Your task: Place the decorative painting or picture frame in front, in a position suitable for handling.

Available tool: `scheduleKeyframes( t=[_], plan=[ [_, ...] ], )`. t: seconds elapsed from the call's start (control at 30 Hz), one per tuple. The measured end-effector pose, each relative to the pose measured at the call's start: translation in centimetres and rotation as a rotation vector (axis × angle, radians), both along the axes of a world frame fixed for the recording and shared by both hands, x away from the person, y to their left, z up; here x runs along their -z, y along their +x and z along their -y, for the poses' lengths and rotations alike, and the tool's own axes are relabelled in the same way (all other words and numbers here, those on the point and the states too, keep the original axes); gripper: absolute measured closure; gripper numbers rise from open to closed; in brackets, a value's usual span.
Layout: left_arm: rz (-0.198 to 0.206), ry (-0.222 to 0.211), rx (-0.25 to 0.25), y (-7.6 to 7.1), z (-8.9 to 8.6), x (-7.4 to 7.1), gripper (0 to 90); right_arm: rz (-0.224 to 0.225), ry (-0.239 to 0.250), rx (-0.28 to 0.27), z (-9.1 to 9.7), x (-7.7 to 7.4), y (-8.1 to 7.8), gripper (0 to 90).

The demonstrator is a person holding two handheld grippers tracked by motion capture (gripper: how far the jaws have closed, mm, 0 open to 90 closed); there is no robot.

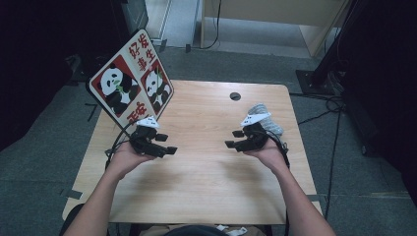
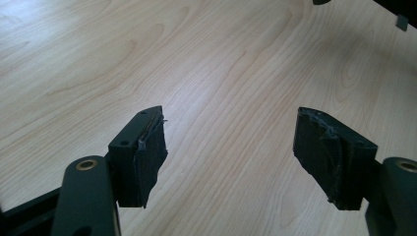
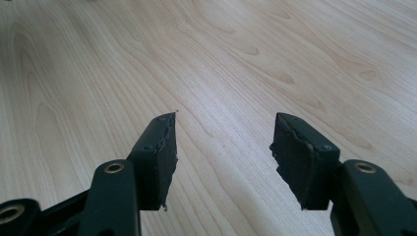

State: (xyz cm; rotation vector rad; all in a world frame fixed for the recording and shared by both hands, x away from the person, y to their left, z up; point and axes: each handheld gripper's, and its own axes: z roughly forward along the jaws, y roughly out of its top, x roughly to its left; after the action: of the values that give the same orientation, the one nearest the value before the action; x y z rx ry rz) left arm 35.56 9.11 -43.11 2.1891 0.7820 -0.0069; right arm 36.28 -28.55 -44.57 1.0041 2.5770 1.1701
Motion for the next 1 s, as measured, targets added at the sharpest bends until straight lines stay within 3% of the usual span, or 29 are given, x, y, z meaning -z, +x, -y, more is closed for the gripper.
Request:
scheduleKeyframes(
  t=[0.63, 1.0],
  plan=[
    [0.017, -0.055, -0.081, -0.7, -3.8, -1.7, 34.0, -0.029, -0.022, -0.031, -0.9, 0.4, 0.5, 41.4],
    [0.01, -0.051, -0.139, -0.9, -6.3, -2.1, 34.1, -0.035, -0.033, -0.043, -1.1, 0.6, 0.4, 41.4]
  ],
)
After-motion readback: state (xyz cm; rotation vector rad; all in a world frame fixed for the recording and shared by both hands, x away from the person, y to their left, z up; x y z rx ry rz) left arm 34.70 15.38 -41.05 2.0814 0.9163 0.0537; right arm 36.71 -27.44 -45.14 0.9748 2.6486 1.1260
